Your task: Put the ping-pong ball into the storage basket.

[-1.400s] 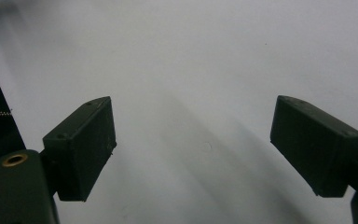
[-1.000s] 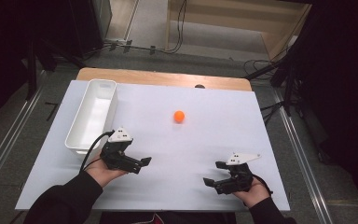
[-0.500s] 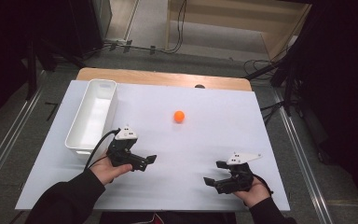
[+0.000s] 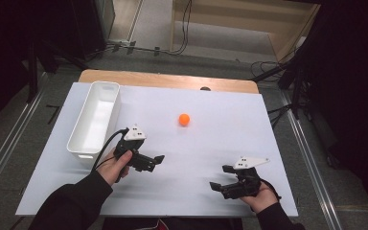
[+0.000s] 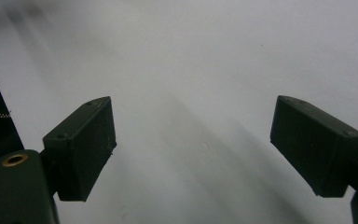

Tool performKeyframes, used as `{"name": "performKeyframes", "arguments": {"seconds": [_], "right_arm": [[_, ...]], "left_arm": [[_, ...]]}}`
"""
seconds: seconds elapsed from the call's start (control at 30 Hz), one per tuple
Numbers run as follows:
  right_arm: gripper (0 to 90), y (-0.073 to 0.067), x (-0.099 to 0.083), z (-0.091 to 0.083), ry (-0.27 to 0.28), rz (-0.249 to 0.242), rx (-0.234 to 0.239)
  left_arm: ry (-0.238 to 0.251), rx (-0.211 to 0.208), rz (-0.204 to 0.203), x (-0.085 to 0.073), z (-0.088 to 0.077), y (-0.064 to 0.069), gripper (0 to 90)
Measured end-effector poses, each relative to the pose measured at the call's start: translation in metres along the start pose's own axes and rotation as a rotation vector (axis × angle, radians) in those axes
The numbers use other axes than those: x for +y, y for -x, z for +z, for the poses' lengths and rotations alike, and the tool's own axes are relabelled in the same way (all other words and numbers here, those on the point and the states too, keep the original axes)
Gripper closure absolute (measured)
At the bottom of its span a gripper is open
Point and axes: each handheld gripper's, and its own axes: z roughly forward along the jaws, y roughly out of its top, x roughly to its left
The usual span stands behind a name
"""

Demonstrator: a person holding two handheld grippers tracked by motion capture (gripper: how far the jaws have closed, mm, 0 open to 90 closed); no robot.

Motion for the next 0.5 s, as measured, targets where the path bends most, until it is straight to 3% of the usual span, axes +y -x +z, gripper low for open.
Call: {"name": "performKeyframes", "arguments": {"seconds": [0.23, 0.5], "right_arm": [[12.9, 0.000, 0.000, 0.001, -0.001, -0.004, 0.002], [12.9, 0.000, 0.000, -0.001, 0.002, 0.004, 0.001]], "left_arm": [[0.009, 0.013, 0.008, 0.005, 0.003, 0.001, 1.4], [0.006, -0.009, 0.023, 0.013, 0.012, 0.002, 1.4]]}}
